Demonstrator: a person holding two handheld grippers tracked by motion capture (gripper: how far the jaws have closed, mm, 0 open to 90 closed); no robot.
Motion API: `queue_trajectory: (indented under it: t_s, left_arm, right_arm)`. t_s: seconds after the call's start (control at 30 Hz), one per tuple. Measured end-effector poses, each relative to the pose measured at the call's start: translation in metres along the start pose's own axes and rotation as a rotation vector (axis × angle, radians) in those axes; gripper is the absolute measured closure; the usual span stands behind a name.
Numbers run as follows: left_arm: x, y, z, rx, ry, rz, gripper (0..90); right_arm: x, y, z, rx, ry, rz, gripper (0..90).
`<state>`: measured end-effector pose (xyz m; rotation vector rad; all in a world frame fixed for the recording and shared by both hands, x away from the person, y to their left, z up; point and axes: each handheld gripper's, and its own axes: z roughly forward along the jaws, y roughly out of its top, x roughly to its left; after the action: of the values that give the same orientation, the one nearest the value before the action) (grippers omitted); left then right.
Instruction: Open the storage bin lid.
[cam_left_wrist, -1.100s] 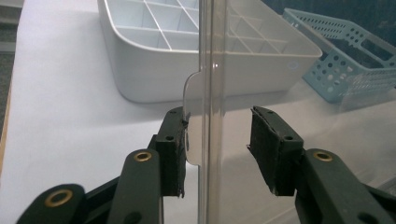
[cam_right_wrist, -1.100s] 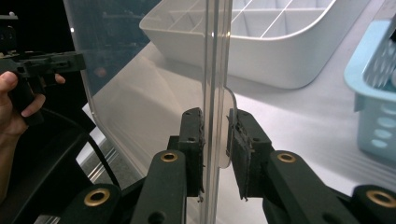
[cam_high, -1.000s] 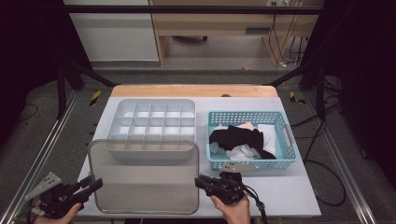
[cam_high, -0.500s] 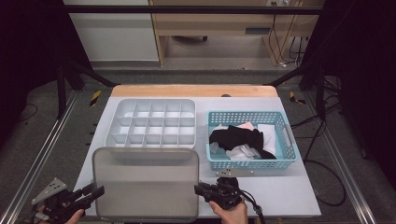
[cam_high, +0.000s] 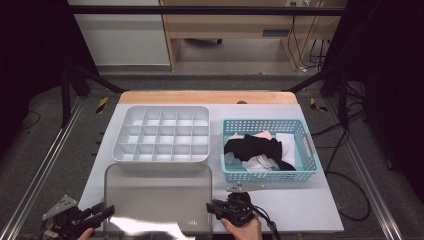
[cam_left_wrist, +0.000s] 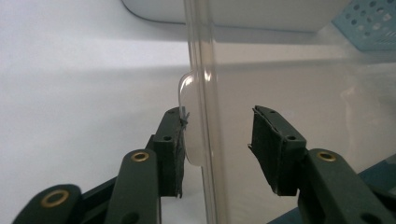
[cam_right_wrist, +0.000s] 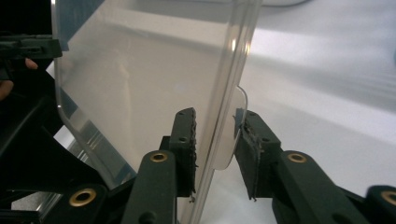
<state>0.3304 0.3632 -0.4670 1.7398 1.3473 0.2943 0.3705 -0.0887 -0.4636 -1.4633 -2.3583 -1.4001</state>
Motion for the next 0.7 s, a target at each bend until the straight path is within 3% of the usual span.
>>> queue_trajectory:
  t_s: [0.3,0.7]
  left_arm:
    - [0.003,-0.005,0.004,0.038,-0.004,-0.029,53.1]
    - [0.003,-0.002,0.01,0.077,0.022,-0.031,50.5]
  right_arm:
    - [-0.001,-0.005,0.008,0.023,-0.016,0.001,63.7]
    - [-0.001,-0.005,0.014,0.062,-0.039,0.004,58.8]
